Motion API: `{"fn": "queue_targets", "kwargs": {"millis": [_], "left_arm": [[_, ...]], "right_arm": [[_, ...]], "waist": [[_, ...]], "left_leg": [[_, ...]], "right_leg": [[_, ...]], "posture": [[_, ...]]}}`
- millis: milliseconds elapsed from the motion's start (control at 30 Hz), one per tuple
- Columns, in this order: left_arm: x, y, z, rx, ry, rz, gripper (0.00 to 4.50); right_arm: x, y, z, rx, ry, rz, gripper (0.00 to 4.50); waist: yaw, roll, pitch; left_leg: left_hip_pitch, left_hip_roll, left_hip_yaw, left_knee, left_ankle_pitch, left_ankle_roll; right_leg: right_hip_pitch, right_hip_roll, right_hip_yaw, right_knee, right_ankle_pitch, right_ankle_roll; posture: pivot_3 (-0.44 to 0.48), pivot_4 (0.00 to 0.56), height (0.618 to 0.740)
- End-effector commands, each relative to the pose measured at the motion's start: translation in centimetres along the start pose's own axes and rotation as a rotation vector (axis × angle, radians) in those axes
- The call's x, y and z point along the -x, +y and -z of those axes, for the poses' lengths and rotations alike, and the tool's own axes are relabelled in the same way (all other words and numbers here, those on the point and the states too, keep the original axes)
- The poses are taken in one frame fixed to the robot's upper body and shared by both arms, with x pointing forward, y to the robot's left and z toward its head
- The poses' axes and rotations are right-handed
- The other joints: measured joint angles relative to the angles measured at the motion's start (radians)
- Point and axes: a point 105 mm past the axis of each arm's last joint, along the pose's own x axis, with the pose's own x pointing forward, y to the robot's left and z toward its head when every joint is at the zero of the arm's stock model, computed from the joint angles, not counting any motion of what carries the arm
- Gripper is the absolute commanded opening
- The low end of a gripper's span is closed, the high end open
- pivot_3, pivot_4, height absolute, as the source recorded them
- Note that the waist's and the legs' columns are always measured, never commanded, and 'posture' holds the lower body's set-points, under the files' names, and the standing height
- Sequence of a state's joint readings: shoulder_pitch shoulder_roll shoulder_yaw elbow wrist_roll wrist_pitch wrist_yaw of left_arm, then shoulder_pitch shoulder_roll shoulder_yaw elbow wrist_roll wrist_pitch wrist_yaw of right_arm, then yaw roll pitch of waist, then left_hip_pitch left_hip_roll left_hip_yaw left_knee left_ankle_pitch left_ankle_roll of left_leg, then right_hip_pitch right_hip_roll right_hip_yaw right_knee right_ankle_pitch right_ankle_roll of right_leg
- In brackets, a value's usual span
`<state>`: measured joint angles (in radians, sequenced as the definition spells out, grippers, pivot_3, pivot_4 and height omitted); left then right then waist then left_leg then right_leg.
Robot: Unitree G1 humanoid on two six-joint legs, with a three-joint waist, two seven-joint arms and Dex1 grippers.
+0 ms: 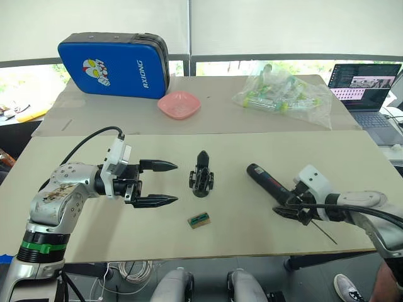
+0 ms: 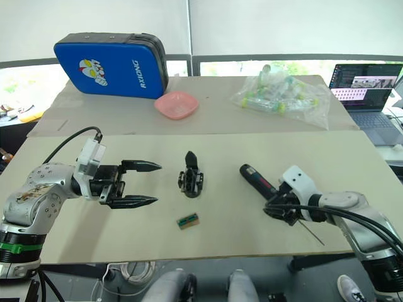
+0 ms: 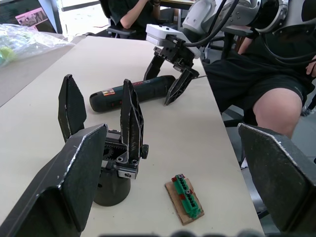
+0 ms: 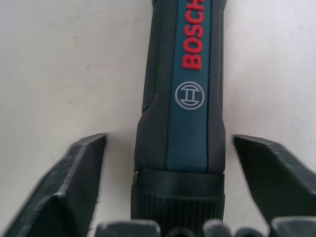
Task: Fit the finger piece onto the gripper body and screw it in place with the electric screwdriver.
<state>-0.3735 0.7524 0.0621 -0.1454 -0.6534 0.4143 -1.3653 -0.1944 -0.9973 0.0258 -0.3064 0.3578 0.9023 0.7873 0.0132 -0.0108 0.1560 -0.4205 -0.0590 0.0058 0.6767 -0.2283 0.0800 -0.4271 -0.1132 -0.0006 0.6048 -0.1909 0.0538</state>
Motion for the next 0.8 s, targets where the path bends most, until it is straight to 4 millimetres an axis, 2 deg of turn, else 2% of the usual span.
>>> {"fn": "queue_targets", "kwargs": {"millis": [33,167,267,333,533,700,800], "left_arm": [[0.1,-0.2,-0.9,-0.057,0.001,0.010,4.50],[-0.1,-0.3,-0.8,-0.058,0.007,0.031,4.50],[-0.4,-0.2,-0.8,-0.059,0.001,0.038,4.50],[-0.6,-0.1,-0.9,-0.057,-0.006,0.045,4.50],[-1.0,-0.3,-0.9,-0.064,-0.009,0.066,4.50],[-1.3,-0.8,-0.7,-0.067,-0.006,0.090,4.50],[-1.4,-1.0,-0.7,-0.066,-0.007,0.093,4.50]], "right_arm": [[2.3,-0.2,-2.1,0.077,0.038,-0.012,4.48],[3.3,-1.2,-3.1,0.087,0.157,0.027,4.48],[4.0,-1.1,-2.7,0.073,0.331,0.016,4.48],[3.6,-0.1,-3.6,0.041,0.361,-0.055,4.48],[2.2,0.2,-4.0,0.066,0.451,-0.086,4.48],[0.3,-0.7,-2.8,0.076,0.520,-0.067,4.48],[-0.5,-1.2,-3.0,0.119,0.528,-0.054,4.48]], "waist": [[0.000,0.000,0.000],[-0.004,0.000,0.000],[-0.003,0.000,0.000],[-0.003,0.000,0.001],[-0.002,0.000,0.001],[-0.001,0.000,0.001],[-0.003,0.000,0.001]], "left_leg": [[0.000,0.000,0.000,0.000,0.000,0.000],[0.000,0.001,0.000,0.001,0.000,0.000],[-0.002,0.002,0.000,0.000,0.000,-0.001],[-0.005,0.001,0.000,0.001,0.000,-0.001],[-0.010,0.001,0.001,0.001,-0.001,-0.002],[-0.010,0.000,0.001,0.001,-0.001,-0.002],[-0.011,0.000,0.001,0.002,-0.001,-0.002]], "right_leg": [[0.000,0.000,0.000,0.000,0.000,0.000],[-0.001,0.000,0.000,0.000,0.000,-0.001],[-0.004,-0.001,0.000,0.001,-0.002,-0.003],[-0.009,-0.001,0.000,0.003,-0.001,-0.003],[-0.013,-0.001,0.001,0.004,0.000,-0.002],[-0.013,-0.002,0.001,0.004,0.000,-0.002],[-0.014,-0.002,0.001,0.005,0.000,-0.002]], "posture": [[0.000,0.150,0.740],[0.000,0.150,0.740],[0.000,0.150,0.740],[0.000,0.150,0.740],[0.000,0.150,0.740],[0.000,0.150,0.740],[0.000,0.150,0.740]]}}
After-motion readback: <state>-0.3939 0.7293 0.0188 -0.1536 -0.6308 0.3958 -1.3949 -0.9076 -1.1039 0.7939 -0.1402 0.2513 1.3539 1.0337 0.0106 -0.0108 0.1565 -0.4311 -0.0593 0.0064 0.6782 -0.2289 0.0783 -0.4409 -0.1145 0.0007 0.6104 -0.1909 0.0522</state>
